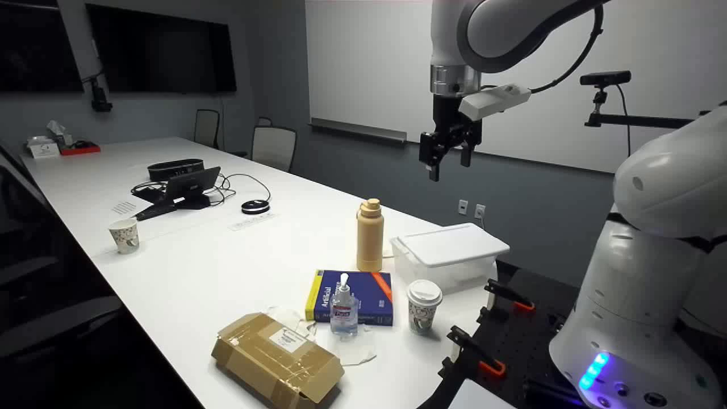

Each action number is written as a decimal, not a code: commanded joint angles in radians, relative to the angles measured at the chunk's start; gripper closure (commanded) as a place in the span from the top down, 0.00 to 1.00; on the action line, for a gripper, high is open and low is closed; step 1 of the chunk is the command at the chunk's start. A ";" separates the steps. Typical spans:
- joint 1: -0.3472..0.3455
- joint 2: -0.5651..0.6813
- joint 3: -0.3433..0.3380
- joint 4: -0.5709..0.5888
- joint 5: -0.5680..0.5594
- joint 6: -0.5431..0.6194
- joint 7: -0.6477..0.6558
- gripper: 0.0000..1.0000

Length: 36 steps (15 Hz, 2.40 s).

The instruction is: Push the pump of the clear bottle and move forward

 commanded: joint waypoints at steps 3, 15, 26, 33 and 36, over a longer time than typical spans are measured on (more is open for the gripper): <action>0.009 0.001 -0.009 0.002 -0.006 -0.003 0.005 1.00; 0.001 0.371 0.211 0.069 0.010 0.370 0.547 1.00; 0.118 0.913 0.061 0.291 -0.188 0.627 0.881 1.00; 0.257 1.080 -0.076 0.435 -0.045 0.638 0.798 0.60; 0.279 1.083 -0.095 0.448 0.026 0.631 0.767 0.35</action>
